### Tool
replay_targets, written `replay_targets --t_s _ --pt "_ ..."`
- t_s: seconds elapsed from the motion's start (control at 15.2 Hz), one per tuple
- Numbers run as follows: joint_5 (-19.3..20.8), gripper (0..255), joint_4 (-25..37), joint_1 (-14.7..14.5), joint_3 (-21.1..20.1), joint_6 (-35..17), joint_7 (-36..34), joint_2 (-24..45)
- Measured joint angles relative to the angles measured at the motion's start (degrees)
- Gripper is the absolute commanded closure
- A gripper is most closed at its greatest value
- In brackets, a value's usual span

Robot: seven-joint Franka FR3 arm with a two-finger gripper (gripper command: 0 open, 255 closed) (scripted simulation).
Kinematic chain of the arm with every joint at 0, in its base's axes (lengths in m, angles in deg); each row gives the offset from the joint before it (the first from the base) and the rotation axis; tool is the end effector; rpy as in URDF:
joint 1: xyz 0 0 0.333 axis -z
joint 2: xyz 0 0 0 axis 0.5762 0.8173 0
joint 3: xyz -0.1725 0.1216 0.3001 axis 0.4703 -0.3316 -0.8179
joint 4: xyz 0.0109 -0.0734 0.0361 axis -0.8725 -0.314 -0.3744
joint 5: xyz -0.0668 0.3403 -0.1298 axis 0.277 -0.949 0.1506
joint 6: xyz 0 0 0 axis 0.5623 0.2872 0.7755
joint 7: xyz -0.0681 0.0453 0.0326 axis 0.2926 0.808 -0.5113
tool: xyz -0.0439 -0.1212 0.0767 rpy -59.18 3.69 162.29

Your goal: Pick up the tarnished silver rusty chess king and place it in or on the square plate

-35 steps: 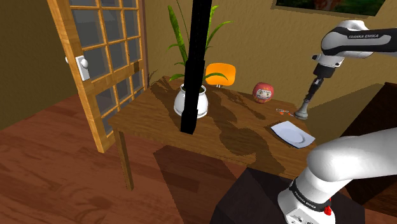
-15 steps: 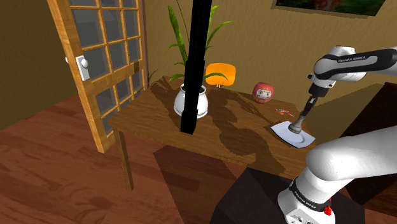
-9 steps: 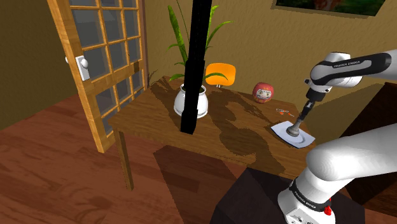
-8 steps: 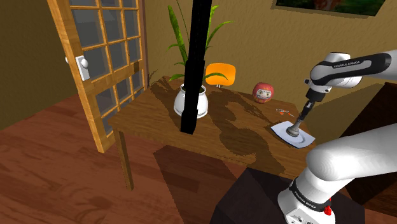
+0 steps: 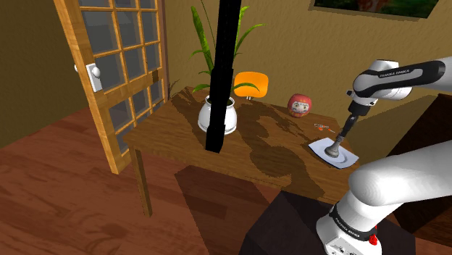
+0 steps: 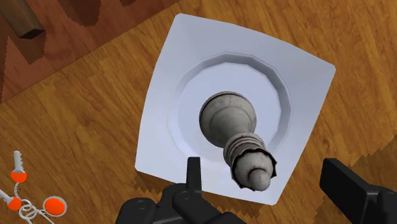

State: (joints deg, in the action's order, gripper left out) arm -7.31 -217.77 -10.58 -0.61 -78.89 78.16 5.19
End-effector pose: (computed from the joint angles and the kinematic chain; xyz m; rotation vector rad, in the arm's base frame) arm 0.1221 -0.3419 0.4110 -3.1221 0.0146 0.0325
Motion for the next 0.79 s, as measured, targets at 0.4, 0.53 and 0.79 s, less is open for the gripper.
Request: replay_targets --t_s 0.4,0.53,0.79 --pt "-0.72 0 2.87 -0.06 -1.65 4.33 -0.19 -1.56" --pt "-1.14 0 4.89 -0.01 -2.61 7.32 -0.13 -2.53" --pt "-1.15 0 5.20 0.10 -2.86 8.10 -0.10 -2.91"
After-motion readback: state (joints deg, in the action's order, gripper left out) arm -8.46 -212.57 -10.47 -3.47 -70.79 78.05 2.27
